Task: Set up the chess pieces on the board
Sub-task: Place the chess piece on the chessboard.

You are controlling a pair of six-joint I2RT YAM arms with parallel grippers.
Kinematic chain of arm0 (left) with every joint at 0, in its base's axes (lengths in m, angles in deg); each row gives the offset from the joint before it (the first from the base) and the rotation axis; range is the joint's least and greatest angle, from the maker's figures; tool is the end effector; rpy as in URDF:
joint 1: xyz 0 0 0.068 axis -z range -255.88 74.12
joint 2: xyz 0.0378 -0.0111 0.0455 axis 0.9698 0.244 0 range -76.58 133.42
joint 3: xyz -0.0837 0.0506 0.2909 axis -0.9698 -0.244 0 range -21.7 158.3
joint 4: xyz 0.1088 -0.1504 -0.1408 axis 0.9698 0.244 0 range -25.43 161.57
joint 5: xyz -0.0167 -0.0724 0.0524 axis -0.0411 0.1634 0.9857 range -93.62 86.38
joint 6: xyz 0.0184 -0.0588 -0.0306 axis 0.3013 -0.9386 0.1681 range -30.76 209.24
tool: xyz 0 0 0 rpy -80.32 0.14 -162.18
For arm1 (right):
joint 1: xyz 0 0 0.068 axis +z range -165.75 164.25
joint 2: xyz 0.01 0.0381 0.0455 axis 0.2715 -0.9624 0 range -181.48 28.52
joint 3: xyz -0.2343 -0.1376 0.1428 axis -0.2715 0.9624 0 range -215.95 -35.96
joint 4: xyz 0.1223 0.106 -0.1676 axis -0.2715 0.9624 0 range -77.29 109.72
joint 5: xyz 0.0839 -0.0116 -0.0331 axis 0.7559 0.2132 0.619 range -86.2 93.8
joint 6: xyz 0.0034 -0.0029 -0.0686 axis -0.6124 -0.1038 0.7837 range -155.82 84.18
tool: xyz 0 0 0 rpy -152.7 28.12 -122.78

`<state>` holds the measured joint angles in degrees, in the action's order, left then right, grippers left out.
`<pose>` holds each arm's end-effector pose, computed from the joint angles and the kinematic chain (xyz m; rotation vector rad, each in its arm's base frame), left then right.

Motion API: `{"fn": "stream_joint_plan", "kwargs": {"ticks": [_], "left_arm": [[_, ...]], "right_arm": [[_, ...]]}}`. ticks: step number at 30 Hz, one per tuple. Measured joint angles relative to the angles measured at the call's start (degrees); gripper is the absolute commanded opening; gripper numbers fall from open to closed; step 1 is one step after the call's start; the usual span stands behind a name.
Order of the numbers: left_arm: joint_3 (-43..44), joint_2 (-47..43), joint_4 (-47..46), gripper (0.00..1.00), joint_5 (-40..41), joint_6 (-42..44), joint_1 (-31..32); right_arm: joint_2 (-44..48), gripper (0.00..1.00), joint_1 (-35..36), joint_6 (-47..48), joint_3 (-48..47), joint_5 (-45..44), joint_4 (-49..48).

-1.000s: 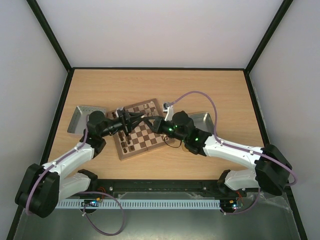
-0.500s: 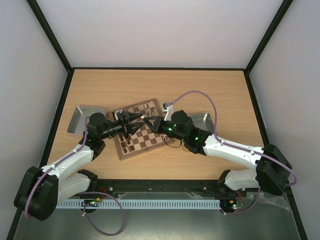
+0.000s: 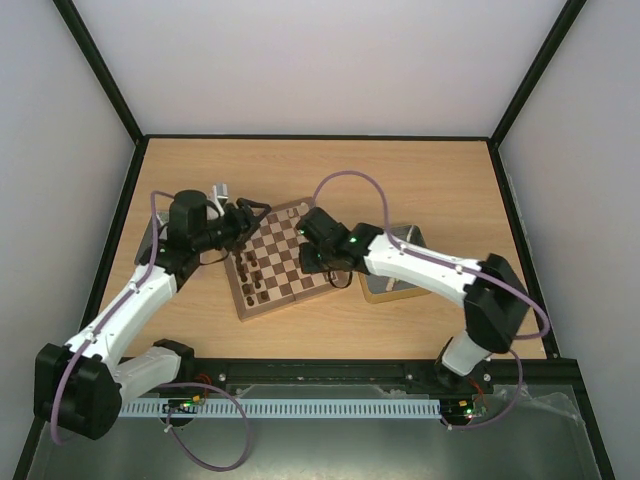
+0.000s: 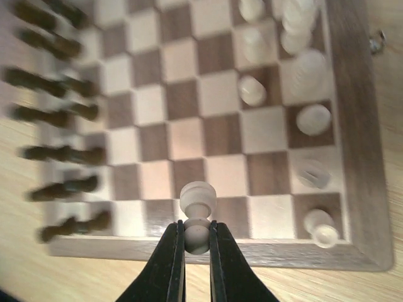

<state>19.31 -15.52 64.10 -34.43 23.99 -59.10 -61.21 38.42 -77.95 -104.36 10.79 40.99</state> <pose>0.1946 -0.0883 0.3173 -0.4931 2.0975 -1.4194 0.1840 0.2664 0.2922 -0.3356 2.6157 0.8299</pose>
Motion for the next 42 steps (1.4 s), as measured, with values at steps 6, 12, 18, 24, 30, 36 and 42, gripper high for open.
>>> {"fn": "stream_joint_plan", "kwargs": {"ticks": [6,12,18,24,30,36,42], "left_arm": [[2.43,-0.11,9.09,0.68,7.3,14.88,-0.11],[2.43,0.11,13.99,0.68,12.31,22.05,-0.37],[3.45,0.04,18.08,0.68,19.21,23.98,-0.48],[3.96,-0.24,19.32,0.68,22.36,24.39,-0.48],[3.96,-0.22,19.47,0.68,22.77,24.39,-0.48],[3.96,-0.22,19.52,0.67,22.77,24.37,-0.48],[3.96,-0.22,19.5,0.68,22.73,24.35,-0.48]], "right_arm": [[-10.64,0.02,-0.07,3.48,-7.87,-2.62,11.67],[-17.9,0.02,-0.26,5.99,-15.8,-4.9,14.73],[-22.14,0.03,-1.4,7.04,-17.62,-5.88,15.72],[-23.61,0.06,-2.84,7.26,-17.62,-5.97,16.24],[-23.63,0.08,-3.32,7.82,-17.62,-5.81,16.15],[-23.63,0.09,-3.32,8.5,-17.62,-4.74,16.15],[-23.63,0.17,-3.32,8.94,-17.62,-3.52,16.17]]}}
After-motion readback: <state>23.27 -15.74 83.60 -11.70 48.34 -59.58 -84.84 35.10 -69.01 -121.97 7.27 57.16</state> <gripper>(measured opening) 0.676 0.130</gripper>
